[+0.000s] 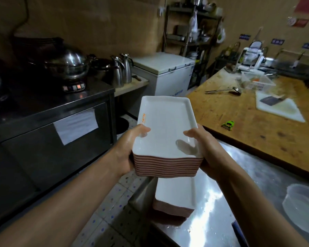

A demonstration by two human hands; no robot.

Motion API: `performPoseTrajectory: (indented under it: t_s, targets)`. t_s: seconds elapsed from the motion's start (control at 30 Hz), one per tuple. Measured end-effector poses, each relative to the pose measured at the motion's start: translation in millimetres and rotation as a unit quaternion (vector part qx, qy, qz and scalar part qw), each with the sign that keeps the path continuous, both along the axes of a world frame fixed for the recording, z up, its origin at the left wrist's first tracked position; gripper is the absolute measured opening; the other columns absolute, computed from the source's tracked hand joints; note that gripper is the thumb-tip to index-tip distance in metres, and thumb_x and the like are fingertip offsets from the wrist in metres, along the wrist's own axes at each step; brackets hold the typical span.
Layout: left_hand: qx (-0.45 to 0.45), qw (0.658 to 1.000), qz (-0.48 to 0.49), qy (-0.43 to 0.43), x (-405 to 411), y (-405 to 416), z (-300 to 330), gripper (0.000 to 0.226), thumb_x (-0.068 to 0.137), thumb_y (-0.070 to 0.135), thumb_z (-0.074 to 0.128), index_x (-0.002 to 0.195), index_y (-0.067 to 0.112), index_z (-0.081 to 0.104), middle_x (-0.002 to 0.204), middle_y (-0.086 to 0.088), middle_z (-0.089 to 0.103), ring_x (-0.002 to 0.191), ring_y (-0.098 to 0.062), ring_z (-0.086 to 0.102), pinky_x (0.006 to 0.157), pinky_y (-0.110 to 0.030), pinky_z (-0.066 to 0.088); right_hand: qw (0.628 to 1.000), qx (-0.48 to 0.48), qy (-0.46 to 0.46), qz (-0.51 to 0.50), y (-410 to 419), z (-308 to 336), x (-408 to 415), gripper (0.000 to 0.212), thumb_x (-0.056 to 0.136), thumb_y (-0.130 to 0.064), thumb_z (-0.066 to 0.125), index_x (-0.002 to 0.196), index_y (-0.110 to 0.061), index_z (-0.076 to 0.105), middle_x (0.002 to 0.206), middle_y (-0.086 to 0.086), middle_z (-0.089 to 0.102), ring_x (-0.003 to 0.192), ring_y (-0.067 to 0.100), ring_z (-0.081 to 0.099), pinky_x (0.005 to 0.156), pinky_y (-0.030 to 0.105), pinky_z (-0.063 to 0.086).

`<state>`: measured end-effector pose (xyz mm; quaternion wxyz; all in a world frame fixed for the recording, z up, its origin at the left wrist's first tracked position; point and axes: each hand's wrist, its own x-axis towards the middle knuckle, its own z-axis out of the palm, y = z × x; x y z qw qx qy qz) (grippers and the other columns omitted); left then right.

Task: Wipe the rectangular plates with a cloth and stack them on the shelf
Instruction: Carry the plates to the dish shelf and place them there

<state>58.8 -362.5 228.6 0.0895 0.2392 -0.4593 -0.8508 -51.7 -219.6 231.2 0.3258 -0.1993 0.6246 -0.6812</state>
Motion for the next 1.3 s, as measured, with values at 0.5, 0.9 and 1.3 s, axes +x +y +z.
performPoseTrajectory:
  t_s: [0.5,0.9,1.3]
  targets:
    - [-0.024,0.995,0.084,0.047,74.6,-120.5,37.8,0.024,0.087,0.025,0.053,0.099,0.012,0.068,0.089,-0.010,0.074,0.072,-0.023,0.070,0.070,-0.034,0.050,0.998,0.014,0.025,0.059,-136.9,40.1,53.1,0.044,0.088,-0.006,0.043,0.131,-0.015,0.044,0.096,0.010,0.056,0.074,0.021,0.056,0.043,0.021,0.043]
    - [-0.137,0.987,0.021,0.083,55.4,-297.2,40.0,0.045,0.088,0.008,0.046,0.127,0.029,0.053,0.090,0.006,0.074,0.070,-0.009,0.070,0.051,-0.021,0.051,0.999,-0.042,0.003,0.019,-298.7,39.2,52.4,0.056,0.090,0.001,0.036,0.128,-0.040,0.043,0.113,0.009,0.058,0.080,0.027,0.062,0.041,0.021,0.046]
    - [-0.167,0.976,-0.033,0.133,-118.2,-395.0,7.7,0.070,0.071,0.011,0.057,0.135,0.039,0.044,0.115,0.003,0.068,0.100,-0.017,0.067,0.068,-0.024,0.054,0.995,-0.031,0.080,-0.047,-383.6,14.9,-105.4,0.055,0.093,-0.004,0.039,0.127,-0.047,0.041,0.106,-0.007,0.060,0.088,0.021,0.065,0.057,0.024,0.053]
